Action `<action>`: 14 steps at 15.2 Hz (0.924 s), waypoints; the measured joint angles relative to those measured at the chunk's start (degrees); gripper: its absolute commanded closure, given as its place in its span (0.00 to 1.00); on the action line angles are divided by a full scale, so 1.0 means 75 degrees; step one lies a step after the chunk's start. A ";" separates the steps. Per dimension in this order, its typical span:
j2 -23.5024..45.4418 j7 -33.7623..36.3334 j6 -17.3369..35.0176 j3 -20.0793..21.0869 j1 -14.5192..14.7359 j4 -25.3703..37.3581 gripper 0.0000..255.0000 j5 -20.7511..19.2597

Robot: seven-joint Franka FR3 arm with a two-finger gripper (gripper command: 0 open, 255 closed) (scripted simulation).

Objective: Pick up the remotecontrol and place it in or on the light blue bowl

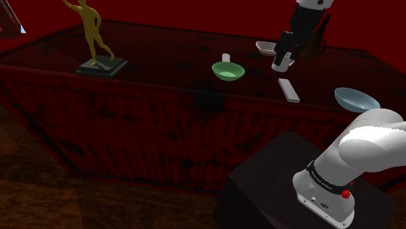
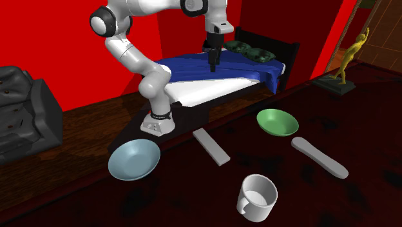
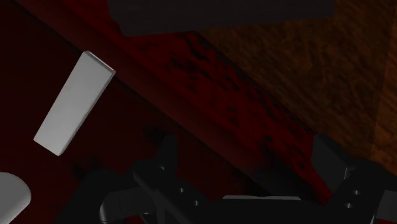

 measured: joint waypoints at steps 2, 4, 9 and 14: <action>0.0022 -0.0008 0.0066 -0.0051 -0.0047 -0.0050 0.00 -0.0035; 0.0125 -0.0020 0.0367 -0.0213 -0.0202 -0.0272 0.00 -0.0144; 0.0687 -0.0027 0.1119 -0.0689 -0.0666 -0.0515 0.00 -0.0441; 0.1333 -0.0126 0.1992 -0.1279 -0.1175 -0.0786 0.00 -0.0770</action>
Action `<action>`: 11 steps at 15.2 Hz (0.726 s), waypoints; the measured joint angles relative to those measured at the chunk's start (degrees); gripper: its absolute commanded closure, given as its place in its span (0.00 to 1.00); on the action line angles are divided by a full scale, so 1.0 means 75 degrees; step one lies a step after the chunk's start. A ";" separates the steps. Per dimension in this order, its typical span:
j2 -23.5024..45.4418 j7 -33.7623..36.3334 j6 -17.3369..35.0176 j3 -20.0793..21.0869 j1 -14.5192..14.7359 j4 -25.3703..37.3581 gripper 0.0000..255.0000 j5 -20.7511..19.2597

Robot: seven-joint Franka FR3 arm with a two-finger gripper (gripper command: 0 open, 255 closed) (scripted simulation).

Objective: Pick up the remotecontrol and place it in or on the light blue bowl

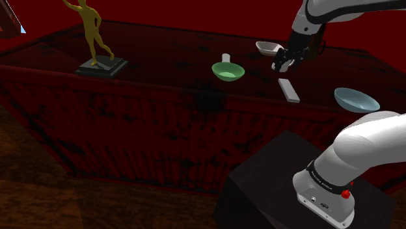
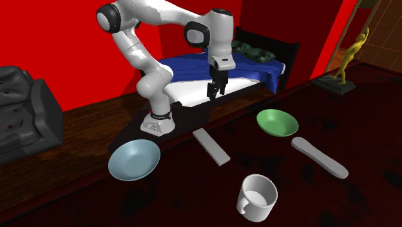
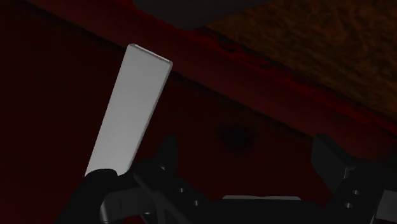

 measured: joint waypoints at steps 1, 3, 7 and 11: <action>0.0199 0.0016 0.0136 -0.0087 -0.0074 0.0059 0.00 -0.0031; 0.0521 0.0015 0.0392 -0.0289 -0.0245 0.0112 0.00 -0.0113; 0.1106 -0.0022 0.1109 -0.0735 -0.0597 -0.0045 0.00 -0.0270; 0.1937 -0.0066 0.1774 -0.1172 -0.0879 0.0089 0.00 -0.0309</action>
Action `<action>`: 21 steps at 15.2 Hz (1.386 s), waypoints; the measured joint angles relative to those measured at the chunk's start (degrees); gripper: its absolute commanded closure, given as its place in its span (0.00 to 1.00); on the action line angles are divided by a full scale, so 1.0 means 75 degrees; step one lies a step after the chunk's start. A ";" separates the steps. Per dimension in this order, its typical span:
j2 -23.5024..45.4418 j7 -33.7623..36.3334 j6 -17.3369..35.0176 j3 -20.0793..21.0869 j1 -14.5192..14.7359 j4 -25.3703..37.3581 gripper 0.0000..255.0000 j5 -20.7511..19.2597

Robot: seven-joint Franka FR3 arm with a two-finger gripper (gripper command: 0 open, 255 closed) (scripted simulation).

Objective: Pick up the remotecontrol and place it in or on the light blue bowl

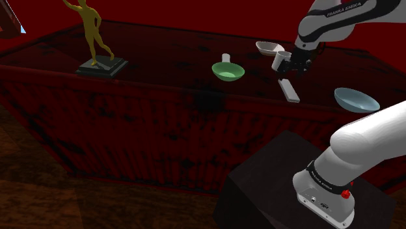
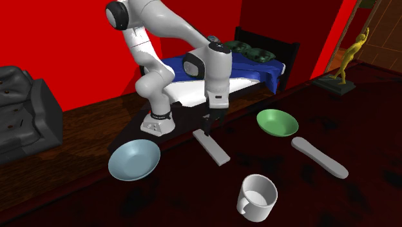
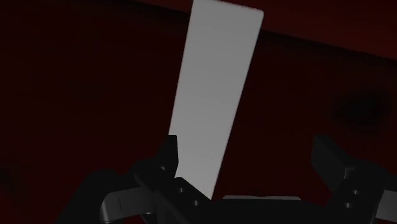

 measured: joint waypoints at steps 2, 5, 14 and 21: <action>0.0364 -0.0071 0.0254 -0.0235 -0.0150 0.0101 0.00 0.0005; 0.0638 -0.0101 0.0584 -0.0360 -0.0214 0.0035 0.00 0.0022; 0.1056 -0.0181 0.1326 -0.0469 -0.0215 -0.0294 0.00 0.0084; 0.1059 -0.0179 0.1334 -0.0468 -0.0213 -0.0297 1.00 0.0085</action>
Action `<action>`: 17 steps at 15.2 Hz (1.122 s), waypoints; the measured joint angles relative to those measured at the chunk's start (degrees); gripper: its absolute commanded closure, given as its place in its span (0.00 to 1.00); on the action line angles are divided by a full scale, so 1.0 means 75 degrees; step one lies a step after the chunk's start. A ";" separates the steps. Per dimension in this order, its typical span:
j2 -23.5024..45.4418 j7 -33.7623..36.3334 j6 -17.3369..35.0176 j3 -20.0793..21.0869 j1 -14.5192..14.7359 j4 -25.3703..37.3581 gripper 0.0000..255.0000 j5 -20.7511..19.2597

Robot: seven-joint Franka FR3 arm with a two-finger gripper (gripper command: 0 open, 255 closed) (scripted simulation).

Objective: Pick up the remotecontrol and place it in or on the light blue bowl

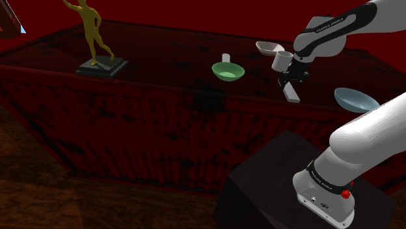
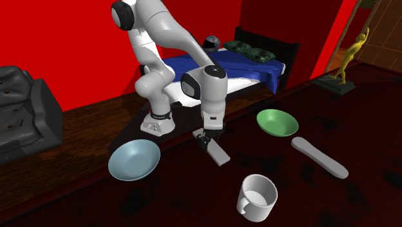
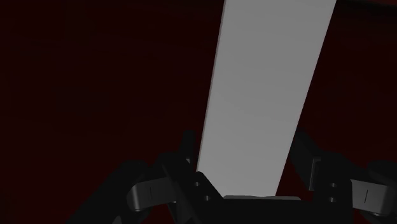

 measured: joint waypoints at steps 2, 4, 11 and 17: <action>-0.0002 0.0001 0.0000 -0.0001 -0.0001 0.0002 1.00 0.0001; -0.0001 0.0000 0.0000 -0.0001 -0.0001 0.0003 1.00 0.0001; -0.0196 0.0011 -0.0361 0.0026 -0.0017 0.0171 1.00 -0.0038; -0.0522 0.0060 -0.1013 0.0104 -0.0024 0.0503 1.00 -0.0079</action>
